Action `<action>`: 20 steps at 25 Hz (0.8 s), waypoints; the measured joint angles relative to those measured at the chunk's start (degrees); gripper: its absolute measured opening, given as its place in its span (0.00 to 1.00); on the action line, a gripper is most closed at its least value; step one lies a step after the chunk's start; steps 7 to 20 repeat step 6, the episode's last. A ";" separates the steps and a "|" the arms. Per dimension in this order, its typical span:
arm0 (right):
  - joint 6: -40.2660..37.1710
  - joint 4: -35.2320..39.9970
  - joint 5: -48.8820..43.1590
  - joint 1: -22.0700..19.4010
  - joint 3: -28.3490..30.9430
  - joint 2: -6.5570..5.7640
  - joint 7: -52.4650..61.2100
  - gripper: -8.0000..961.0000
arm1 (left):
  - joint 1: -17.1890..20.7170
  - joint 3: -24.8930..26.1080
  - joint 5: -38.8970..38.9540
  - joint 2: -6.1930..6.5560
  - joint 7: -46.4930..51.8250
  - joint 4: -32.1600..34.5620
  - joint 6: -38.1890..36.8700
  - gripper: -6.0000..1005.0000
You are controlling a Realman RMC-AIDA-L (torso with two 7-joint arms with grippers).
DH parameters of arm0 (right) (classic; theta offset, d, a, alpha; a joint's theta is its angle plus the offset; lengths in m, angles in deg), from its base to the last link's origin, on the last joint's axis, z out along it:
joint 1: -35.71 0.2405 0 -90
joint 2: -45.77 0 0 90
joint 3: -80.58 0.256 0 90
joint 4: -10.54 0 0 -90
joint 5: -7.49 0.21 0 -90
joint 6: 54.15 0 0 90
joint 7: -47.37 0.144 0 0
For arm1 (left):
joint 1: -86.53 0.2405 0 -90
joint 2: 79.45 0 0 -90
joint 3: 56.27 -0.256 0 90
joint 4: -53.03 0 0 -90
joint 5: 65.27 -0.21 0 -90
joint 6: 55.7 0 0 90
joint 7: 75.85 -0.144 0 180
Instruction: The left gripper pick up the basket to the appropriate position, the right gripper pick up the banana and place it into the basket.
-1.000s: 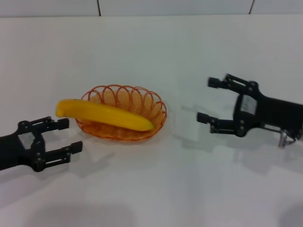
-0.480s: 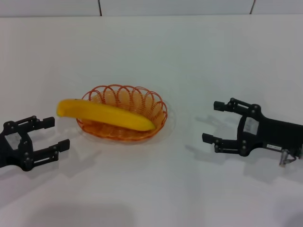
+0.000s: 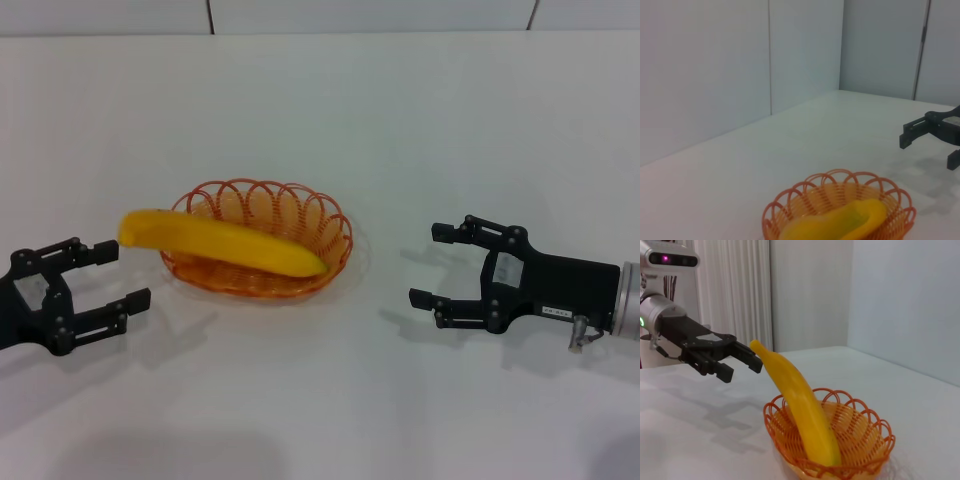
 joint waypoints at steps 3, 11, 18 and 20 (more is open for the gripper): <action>-0.05 0.00 -0.02 -0.03 0.00 0.02 0.02 0.93 | 0.00 0.61 0.00 -0.02 -0.02 -0.10 0.10 0.74; -0.20 -0.01 -0.04 -0.03 0.08 0.02 0.03 0.93 | 0.01 1.06 -0.20 -0.11 -0.02 -0.16 0.44 0.74; -0.20 -0.01 -0.04 -0.03 0.08 0.02 0.03 0.93 | 0.01 1.06 -0.20 -0.11 -0.02 -0.16 0.44 0.74; -0.20 -0.01 -0.04 -0.03 0.08 0.02 0.03 0.93 | 0.01 1.06 -0.20 -0.11 -0.02 -0.16 0.44 0.74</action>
